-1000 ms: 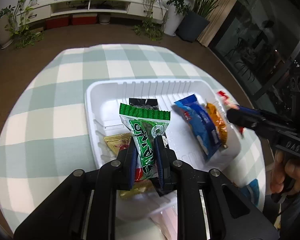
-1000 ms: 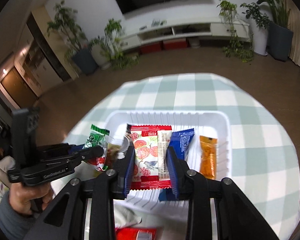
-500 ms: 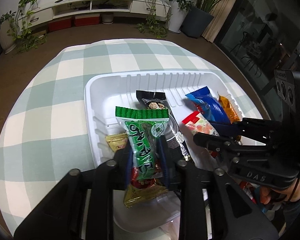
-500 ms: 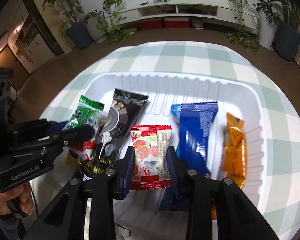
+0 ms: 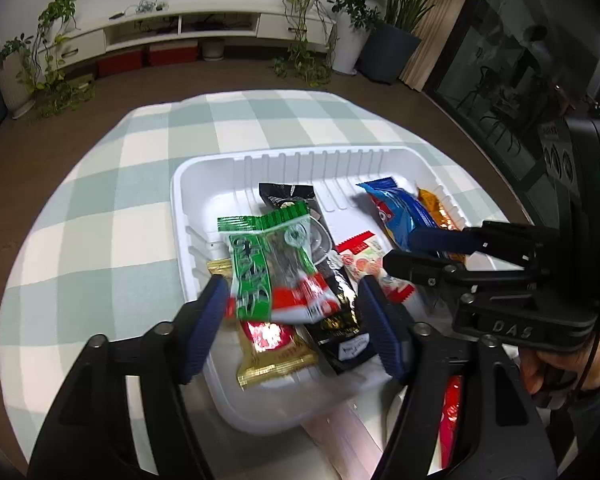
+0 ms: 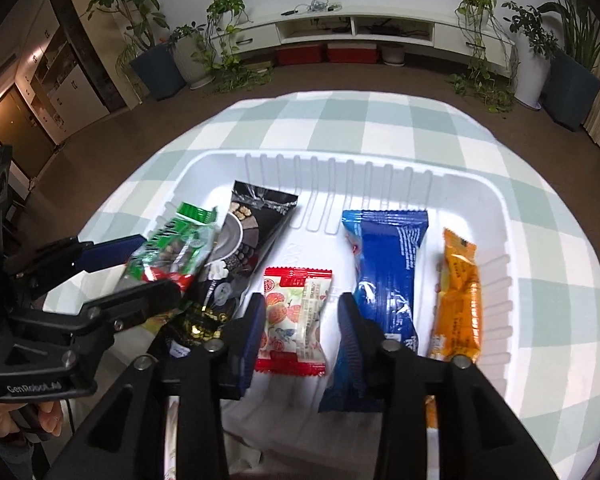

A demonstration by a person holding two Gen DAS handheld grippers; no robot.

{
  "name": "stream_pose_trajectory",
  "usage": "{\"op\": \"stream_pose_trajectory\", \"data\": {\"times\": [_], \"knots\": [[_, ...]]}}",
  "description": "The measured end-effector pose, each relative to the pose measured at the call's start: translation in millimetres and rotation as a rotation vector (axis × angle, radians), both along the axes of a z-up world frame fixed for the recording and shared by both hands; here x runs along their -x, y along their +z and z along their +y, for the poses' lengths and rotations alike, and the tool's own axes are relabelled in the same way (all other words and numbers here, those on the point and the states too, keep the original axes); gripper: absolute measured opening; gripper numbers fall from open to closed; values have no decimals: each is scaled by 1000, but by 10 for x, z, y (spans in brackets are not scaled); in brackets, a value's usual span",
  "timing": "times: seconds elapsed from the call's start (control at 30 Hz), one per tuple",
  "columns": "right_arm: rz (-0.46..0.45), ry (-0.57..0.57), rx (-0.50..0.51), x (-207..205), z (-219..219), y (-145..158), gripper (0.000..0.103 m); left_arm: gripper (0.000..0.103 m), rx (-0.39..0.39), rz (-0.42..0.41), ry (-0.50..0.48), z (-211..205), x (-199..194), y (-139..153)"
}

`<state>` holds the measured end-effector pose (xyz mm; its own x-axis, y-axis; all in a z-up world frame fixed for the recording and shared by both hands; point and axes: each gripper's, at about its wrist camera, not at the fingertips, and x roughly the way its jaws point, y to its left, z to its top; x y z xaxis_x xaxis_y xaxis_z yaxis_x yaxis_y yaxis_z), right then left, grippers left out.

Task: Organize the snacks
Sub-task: 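Carry both packets over the white tray and open both tools inside, then move the left tool to the pink packet while the right tool reaches the blue packet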

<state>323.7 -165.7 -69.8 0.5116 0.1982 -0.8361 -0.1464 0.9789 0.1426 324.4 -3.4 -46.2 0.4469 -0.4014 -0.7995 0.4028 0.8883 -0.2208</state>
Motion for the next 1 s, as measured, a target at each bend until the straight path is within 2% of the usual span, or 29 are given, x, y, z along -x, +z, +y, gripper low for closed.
{"op": "stream_pose_trajectory", "data": {"times": [0.07,0.13,0.2,0.3,0.4,0.47,0.67,0.83,1.0], "knots": [[-24,-4,-2,38,-23,88,64,75,8,-11,4,30,76,66],[-42,-13,-17,87,-65,184,71,80,16,-23,15,75,169,137],[-47,-27,-36,137,-131,263,73,94,35,-37,26,134,285,209],[-68,-64,-74,215,-263,372,80,95,59,-46,29,188,474,289],[-84,-96,-117,330,-393,458,81,99,97,-34,17,230,688,312],[-103,-113,-134,471,-486,526,81,101,95,-49,13,244,874,322],[-181,-169,-180,1111,-759,637,85,102,136,-96,26,295,1419,308],[-203,-240,-219,1708,-945,489,88,102,191,-172,-9,227,1977,303],[-175,-276,-219,2192,-927,207,88,102,140,-181,-58,-27,2384,165]]}}
